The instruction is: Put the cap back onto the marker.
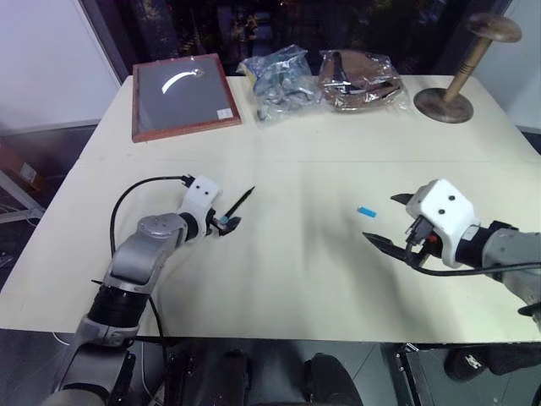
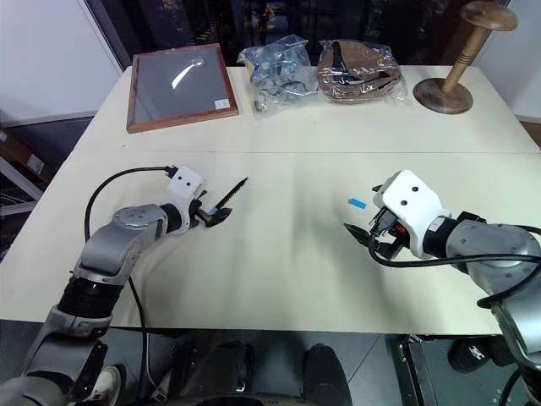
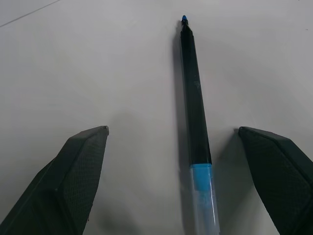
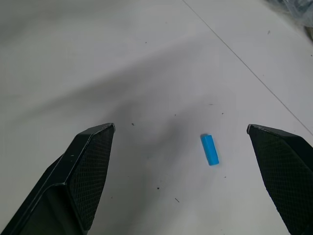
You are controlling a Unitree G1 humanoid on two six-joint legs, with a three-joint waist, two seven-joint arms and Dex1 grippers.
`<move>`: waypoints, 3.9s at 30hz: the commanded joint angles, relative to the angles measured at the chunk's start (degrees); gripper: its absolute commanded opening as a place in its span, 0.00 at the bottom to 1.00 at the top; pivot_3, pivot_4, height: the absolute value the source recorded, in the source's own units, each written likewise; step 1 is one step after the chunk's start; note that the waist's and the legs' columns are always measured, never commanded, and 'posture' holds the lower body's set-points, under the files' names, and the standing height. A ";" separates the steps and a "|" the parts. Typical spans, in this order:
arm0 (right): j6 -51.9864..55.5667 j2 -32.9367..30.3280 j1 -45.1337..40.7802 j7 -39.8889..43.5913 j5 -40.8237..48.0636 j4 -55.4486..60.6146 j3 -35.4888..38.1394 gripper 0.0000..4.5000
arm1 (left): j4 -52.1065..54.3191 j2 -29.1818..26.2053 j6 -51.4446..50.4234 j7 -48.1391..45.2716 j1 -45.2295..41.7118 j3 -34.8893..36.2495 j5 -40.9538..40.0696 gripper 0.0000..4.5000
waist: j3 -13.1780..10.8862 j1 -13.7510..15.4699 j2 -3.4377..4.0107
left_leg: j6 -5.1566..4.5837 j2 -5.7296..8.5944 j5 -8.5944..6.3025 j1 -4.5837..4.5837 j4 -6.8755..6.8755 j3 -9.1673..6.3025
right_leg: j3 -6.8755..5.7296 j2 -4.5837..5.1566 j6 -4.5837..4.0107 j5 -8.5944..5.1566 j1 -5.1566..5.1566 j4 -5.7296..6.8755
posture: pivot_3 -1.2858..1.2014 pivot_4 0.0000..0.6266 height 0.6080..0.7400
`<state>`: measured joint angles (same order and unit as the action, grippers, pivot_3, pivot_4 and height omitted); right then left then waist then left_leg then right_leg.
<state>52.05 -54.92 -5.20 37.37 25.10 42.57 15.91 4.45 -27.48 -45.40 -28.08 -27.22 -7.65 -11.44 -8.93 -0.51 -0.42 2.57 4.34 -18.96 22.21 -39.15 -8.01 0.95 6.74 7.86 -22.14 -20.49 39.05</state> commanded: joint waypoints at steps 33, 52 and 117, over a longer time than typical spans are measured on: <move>-7.62 1.51 -6.08 1.74 -2.02 -11.65 -3.82 1.00 | 4.73 -3.24 6.77 -6.37 -0.25 -0.01 1.64 0.01 | -0.02 -0.29 -0.04 | 0.00 -0.01 0.00 -0.04 -0.01 0.01 | 0.01 0.00 0.00 0.00 -0.01 0.04 | 0.52 0.24 1.00; -31.33 8.98 -20.97 10.58 -13.53 -52.25 -16.84 1.00 | 22.51 -8.50 -0.57 -9.06 0.83 3.18 -3.40 0.01 | -0.02 -0.51 -0.04 | 0.01 -0.03 0.00 0.00 0.02 0.01 | 0.00 0.00 0.00 0.00 -0.06 0.02 | 0.52 0.24 1.00; -32.04 2.55 -28.89 27.90 -21.96 -28.80 -25.69 0.01 | -0.28 -8.41 28.97 -34.22 -8.01 -5.79 -0.85 0.00 | -0.02 -0.59 -0.02 | 0.01 -0.01 0.00 0.13 0.01 -0.01 | -0.04 0.01 0.00 0.00 -0.18 0.01 | 0.52 0.24 1.00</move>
<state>20.57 -51.80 -32.70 64.73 2.90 12.15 -10.43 3.96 -35.79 -17.96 -61.56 -34.44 -13.38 -12.88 -8.95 -1.11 -0.44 2.58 4.32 -18.96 22.34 -39.14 -8.02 0.90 6.75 7.86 -22.14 -20.67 39.06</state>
